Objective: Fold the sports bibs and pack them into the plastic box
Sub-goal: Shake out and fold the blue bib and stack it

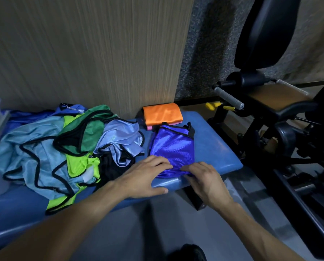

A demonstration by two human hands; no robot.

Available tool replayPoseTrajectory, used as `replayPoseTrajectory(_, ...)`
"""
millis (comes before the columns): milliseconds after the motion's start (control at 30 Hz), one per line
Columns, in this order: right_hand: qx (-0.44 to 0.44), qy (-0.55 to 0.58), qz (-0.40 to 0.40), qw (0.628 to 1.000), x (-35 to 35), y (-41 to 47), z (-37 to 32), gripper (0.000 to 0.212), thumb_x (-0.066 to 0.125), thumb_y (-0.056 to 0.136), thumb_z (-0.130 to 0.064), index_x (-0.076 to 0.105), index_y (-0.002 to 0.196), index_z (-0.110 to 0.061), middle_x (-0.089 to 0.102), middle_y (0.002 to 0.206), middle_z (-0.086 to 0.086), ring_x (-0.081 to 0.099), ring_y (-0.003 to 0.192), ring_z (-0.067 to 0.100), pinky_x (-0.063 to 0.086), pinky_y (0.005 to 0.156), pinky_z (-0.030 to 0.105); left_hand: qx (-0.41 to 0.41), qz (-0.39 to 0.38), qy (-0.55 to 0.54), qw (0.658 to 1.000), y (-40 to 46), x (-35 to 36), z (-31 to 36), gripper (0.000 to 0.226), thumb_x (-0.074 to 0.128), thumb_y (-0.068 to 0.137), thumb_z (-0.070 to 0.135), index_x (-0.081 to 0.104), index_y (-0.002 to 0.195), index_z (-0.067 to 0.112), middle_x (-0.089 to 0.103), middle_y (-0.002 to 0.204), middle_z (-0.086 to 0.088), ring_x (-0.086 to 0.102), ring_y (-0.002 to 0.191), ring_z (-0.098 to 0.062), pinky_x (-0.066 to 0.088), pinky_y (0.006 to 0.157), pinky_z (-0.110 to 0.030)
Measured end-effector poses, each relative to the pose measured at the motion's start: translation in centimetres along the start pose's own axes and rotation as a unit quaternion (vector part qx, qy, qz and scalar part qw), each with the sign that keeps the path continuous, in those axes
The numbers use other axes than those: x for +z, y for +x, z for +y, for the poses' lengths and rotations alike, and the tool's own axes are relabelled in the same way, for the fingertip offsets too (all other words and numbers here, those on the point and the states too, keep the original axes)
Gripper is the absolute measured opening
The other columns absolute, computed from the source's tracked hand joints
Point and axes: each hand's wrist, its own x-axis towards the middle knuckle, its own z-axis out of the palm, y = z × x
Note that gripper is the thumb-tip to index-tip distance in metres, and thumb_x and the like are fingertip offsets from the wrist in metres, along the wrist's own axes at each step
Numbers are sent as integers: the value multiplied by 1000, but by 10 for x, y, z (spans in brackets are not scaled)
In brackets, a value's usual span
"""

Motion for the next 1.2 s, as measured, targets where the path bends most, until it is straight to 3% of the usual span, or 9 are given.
replayPoseTrajectory(167, 91, 137, 40, 985, -24, 29, -16, 7, 66, 98, -29, 71, 103, -25, 68, 82, -11, 61, 72, 8, 49, 69, 29, -83, 113, -32, 990, 1, 7, 9, 56, 63, 93, 44, 47, 144, 28, 57, 137, 10, 54, 126, -14, 49, 100, -37)
replayPoseTrajectory(300, 121, 216, 80, 965, -44, 44, -28, 6, 66, 99, -25, 71, 96, -25, 68, 75, -8, 61, 67, 12, 50, 65, 31, -96, 194, -28, 976, 1, -7, 18, 48, 64, 86, 11, 54, 130, 28, 70, 108, 2, 66, 92, -25, 54, 76, -36)
replayPoseTrajectory(433, 142, 337, 164, 916, -77, 59, -32, 11, 65, 101, -25, 71, 96, -17, 72, 82, 7, 68, 79, 18, 55, 71, 49, -66, 279, -153, 946, 7, -66, 43, 19, 69, 96, 19, 63, 112, 26, 70, 87, 12, 64, 76, -8, 50, 69, -25)
replayPoseTrajectory(600, 132, 454, 258, 842, -112, 86, -38, 15, 65, 101, -20, 72, 99, -7, 70, 90, 12, 58, 84, 18, 50, 78, 40, -20, 322, -272, 907, 37, -134, 58, 7, 70, 97, 24, 65, 92, 24, 62, 75, 14, 54, 70, -3, 44, 65, -28)
replayPoseTrajectory(733, 243, 567, 182, 766, -86, 96, -24, 23, 65, 100, -28, 71, 102, -6, 72, 99, 18, 64, 88, 25, 53, 81, 41, -86, 299, -363, 878, 63, -125, 31, 18, 70, 96, 13, 61, 81, 14, 58, 70, 12, 51, 67, -4, 41, 62, -28)
replayPoseTrajectory(867, 402, 599, -54, 690, -35, 75, -13, 40, 61, 99, -42, 65, 121, -9, 74, 108, 16, 69, 97, 32, 58, 87, 46, -268, 290, -504, 768, 82, -76, -18, 11, 68, 96, 7, 70, 90, 16, 73, 87, -4, 68, 83, -21, 58, 85, -46)
replayPoseTrajectory(1000, 445, 555, -69, 699, -8, 57, -12, 23, 71, 94, -30, 63, 112, -18, 66, 97, 1, 61, 87, 18, 52, 74, 29, -426, 219, -466, 744, 85, -24, -73, 7, 74, 90, 19, 71, 94, 16, 75, 98, -9, 72, 95, -30, 59, 90, -53)
replayPoseTrajectory(1100, 404, 557, -83, 721, -11, 52, -12, 34, 74, 93, -24, 64, 125, -22, 66, 96, 4, 61, 89, 16, 52, 76, 26, -471, 209, -403, 756, 85, -7, -94, 64, 76, 72, 43, 66, 128, 14, 71, 124, -6, 70, 108, -26, 57, 97, -45)
replayPoseTrajectory(1200, 329, 540, -115, 766, -11, 40, -14, 42, 85, 81, -30, 68, 119, -28, 53, 97, 11, 56, 92, 18, 45, 86, 32, -479, 213, -379, 763, 83, -22, -71, 63, 75, 90, 30, 52, 146, 10, 61, 138, -4, 60, 123, -24, 48, 106, -34)
